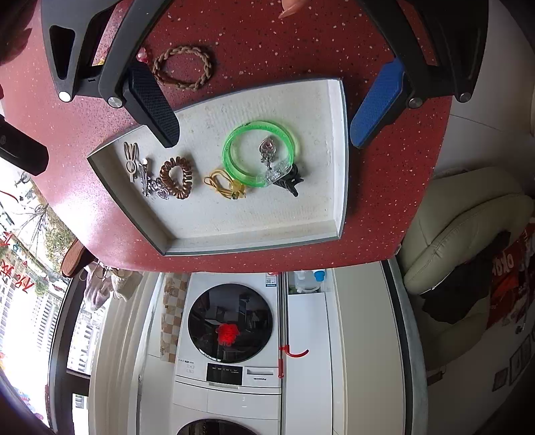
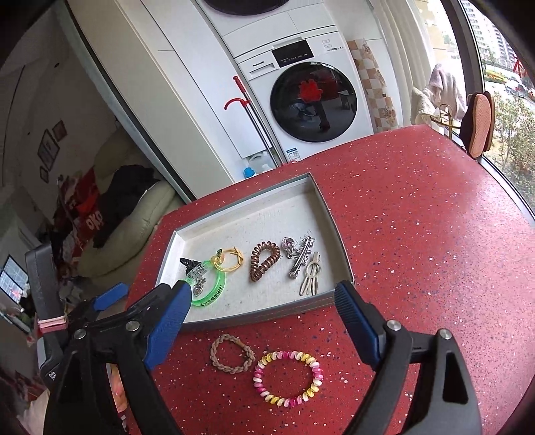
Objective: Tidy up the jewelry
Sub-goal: 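Withdraw both grippers from the tray toward the two bracelets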
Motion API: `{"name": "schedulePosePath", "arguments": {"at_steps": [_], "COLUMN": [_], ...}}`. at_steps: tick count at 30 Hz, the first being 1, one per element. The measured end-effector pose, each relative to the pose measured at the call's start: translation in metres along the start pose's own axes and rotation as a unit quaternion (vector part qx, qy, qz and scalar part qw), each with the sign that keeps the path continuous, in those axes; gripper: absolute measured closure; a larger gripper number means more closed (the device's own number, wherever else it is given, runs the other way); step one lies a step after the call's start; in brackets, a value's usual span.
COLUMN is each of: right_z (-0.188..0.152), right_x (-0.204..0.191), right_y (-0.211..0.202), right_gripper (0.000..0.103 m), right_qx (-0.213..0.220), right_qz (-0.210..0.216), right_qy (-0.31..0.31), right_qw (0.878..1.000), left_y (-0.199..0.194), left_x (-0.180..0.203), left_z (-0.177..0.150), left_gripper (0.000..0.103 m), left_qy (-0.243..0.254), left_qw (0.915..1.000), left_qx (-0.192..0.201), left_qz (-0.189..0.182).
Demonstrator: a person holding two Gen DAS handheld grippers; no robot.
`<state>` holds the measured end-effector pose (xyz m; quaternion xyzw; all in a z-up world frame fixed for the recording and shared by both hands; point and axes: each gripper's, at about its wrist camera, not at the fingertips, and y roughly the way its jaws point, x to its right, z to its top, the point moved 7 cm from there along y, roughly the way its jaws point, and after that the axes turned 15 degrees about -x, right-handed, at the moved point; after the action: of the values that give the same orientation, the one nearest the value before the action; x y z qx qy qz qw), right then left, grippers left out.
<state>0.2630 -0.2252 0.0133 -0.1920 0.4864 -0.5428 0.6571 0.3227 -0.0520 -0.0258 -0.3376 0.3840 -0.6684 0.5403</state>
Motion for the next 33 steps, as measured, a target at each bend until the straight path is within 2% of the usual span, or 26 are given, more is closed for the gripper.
{"name": "schedulePosePath", "arguments": {"at_steps": [7,10,14,18,20,22,27,33], "right_z": [-0.020,-0.030,-0.044,-0.060,-0.070,-0.081,-0.100,-0.096], "right_x": [0.005,0.012,0.023,0.033,0.039,0.045,0.057,0.059], "right_y": [-0.011,-0.010,-0.008,-0.004,0.000,0.005,0.020,0.027], "right_gripper": [0.013,0.013,0.013,0.013,0.013,0.013,0.013,0.013], "right_qx": [0.002,-0.021,-0.049,-0.070,-0.084,-0.099,-0.131,-0.132], "right_qz": [-0.016,-0.016,-0.006,-0.013,-0.027,-0.047,-0.085,-0.115], "right_qy": [-0.004,0.006,0.019,0.020,0.018,0.013,0.004,-0.016], "right_qw": [1.000,1.000,0.999,0.997,0.996,0.994,0.988,0.984], "left_y": [-0.004,-0.005,-0.008,-0.004,0.002,0.006,0.020,0.036], "left_x": [0.011,0.014,0.014,0.012,0.014,0.016,0.020,0.016], "left_z": [-0.039,-0.055,-0.070,-0.087,-0.096,-0.103,-0.108,-0.096], "left_gripper": [0.000,0.000,0.000,0.000,0.000,0.000,0.000,0.000], "left_qy": [0.013,0.018,0.007,-0.011,-0.016,-0.023,-0.044,-0.094], "left_qw": [0.9995,0.9990,0.9992,0.9978,0.9956,0.9947,0.9932,0.9899], "left_qx": [-0.028,-0.040,-0.040,-0.060,-0.081,-0.089,-0.103,-0.104], "left_qz": [-0.012,-0.001,-0.003,-0.025,-0.044,-0.045,-0.033,-0.020]}}
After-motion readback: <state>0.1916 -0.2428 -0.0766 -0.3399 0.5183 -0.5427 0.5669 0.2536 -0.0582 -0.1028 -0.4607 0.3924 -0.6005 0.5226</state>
